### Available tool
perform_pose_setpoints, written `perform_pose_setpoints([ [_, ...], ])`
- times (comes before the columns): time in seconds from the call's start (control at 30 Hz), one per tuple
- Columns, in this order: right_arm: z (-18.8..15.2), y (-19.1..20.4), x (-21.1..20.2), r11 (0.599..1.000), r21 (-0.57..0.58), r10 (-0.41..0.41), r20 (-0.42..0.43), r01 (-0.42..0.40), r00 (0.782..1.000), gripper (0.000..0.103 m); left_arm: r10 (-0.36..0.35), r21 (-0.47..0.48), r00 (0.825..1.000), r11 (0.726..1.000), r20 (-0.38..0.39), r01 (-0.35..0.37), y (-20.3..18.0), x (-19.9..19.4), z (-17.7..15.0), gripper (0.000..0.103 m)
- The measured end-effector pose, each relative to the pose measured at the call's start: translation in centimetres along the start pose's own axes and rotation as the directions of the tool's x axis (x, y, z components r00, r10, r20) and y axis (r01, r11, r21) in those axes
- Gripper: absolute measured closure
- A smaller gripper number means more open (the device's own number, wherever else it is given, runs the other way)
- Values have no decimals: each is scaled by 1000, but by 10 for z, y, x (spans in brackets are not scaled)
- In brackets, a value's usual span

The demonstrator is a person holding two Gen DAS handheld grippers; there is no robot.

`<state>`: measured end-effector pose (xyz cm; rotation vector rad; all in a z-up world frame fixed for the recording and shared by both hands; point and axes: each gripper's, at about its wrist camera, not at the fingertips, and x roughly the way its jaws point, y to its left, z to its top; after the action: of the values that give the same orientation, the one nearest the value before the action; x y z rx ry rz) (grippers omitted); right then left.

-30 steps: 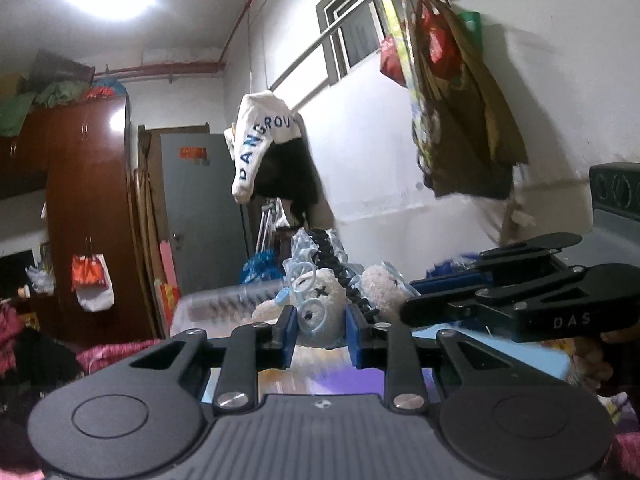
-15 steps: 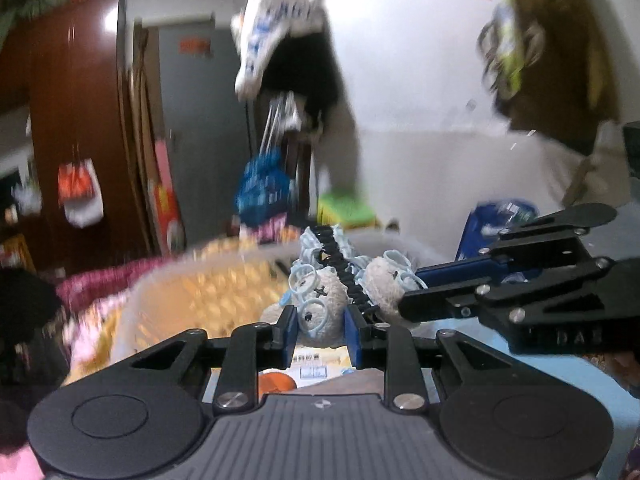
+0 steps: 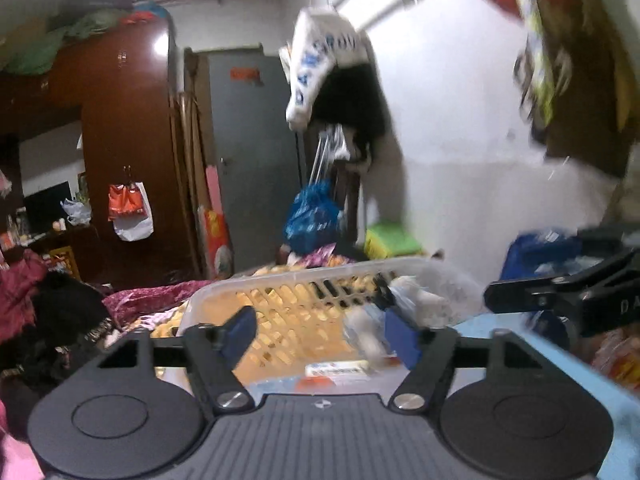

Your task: Organize objects

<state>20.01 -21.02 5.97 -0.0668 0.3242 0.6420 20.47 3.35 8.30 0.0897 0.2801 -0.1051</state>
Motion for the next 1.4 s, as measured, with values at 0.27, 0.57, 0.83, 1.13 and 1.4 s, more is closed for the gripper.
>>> perform_pose_setpoints([
  [0.27,-73,4,-63,995,92,32,107,-42,994,0,-76,-150,997,986,19,78,2,-81,-96,19],
  [0.57,-111,16,-44,992,30,123,57,-125,991,0,-145,-106,988,983,50,149,-16,-93,-134,19],
  [0.83,-124,24,-39,985,-1,174,58,-174,983,12,-182,-51,983,982,22,183,-38,-78,-148,21],
  [1.13,-133,18,-35,979,21,203,39,-204,978,36,-198,-55,980,979,-10,197,-47,-65,-155,38],
  [1.4,-140,17,-39,979,34,197,45,-199,979,54,-204,-49,979,978,7,204,-51,-66,-158,47],
])
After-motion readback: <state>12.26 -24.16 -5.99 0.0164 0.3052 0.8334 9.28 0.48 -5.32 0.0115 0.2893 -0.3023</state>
